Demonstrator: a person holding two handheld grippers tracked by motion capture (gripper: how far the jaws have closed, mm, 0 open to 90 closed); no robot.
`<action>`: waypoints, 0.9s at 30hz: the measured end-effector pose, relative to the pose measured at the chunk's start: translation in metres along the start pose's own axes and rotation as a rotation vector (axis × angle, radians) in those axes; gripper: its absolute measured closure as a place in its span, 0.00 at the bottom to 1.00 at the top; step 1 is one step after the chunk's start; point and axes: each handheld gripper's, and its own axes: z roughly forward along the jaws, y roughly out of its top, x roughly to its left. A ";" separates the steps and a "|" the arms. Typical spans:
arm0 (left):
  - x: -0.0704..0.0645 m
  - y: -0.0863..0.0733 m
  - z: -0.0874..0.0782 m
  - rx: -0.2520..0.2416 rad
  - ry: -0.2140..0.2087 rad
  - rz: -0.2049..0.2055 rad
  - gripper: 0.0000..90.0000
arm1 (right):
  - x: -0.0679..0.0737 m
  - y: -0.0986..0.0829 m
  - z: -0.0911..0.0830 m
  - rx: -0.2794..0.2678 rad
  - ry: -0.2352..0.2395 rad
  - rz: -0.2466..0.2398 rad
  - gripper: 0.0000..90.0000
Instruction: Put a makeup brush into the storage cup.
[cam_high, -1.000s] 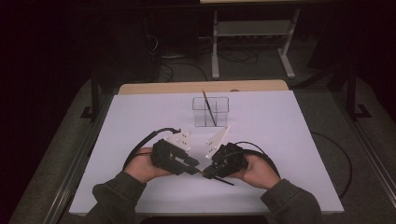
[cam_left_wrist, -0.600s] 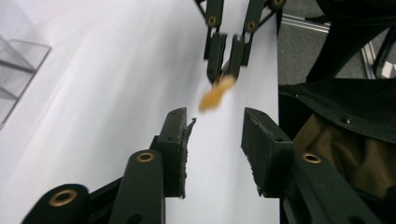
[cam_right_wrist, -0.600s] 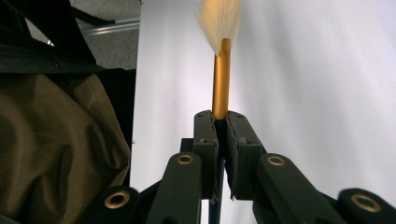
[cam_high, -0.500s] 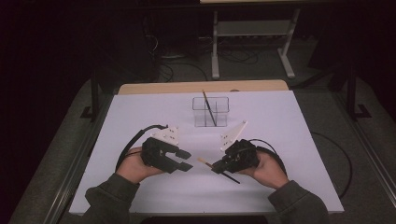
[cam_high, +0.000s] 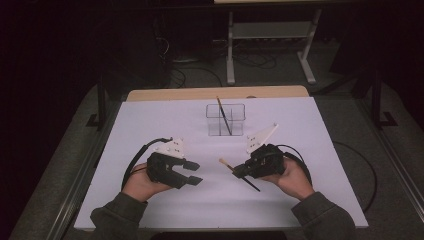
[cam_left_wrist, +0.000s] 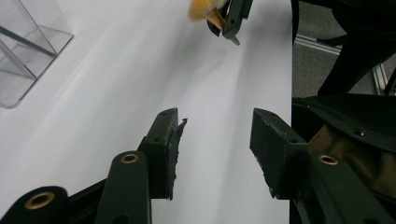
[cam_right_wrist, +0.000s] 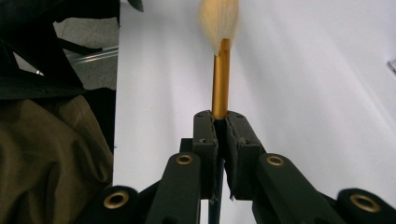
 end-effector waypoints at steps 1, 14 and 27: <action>0.000 -0.001 0.000 0.002 0.001 0.003 0.57 | 0.000 0.000 0.000 -0.006 -0.003 0.007 0.92; 0.001 -0.023 -0.004 -0.021 0.021 -0.032 0.53 | -0.011 -0.002 -0.010 -0.057 -0.028 0.057 0.92; 0.004 -0.038 -0.007 -0.045 0.063 -0.063 0.47 | -0.024 0.001 -0.017 -0.074 -0.049 0.082 0.92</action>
